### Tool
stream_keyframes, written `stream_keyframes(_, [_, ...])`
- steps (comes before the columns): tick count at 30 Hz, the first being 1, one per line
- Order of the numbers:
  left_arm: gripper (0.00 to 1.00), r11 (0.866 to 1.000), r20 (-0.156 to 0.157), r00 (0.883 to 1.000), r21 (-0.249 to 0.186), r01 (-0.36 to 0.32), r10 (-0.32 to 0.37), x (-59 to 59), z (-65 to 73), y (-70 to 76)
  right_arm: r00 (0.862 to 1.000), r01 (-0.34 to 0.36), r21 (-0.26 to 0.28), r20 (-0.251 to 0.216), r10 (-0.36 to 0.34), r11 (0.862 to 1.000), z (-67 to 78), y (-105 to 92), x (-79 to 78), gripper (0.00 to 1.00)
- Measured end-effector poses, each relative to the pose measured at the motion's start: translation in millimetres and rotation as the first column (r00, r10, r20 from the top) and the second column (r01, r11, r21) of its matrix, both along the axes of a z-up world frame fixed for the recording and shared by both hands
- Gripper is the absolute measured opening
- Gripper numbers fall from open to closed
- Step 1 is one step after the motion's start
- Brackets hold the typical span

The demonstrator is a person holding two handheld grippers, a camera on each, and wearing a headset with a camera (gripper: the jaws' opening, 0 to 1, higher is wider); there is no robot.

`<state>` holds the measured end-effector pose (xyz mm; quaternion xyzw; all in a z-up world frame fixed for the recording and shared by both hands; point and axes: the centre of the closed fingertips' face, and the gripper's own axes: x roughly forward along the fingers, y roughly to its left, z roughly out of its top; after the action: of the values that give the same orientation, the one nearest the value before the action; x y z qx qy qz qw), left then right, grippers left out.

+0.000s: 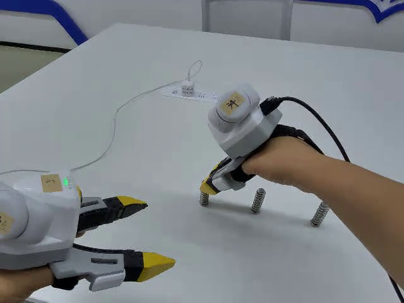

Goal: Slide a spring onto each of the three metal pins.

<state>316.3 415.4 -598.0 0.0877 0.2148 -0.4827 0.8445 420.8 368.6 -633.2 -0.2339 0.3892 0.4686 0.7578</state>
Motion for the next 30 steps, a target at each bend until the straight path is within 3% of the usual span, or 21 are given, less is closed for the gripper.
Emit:
stream_keyframes(13, [0.64,1.0,-0.002,1.0,0.001,-0.001,0.001,-1.2,-0.5,-0.1,1.0,0.018,0.015,0.003,-0.018,1.0,-4.8,-4.9,0.7,0.13])
stream_keyframes(30, [0.64,1.0,-0.001,1.0,-0.001,0.001,-0.001,-1.9,-0.2,-1.0,0.997,0.047,0.066,0.063,-0.051,0.997,13.1,-20.5,-10.4,0.18])
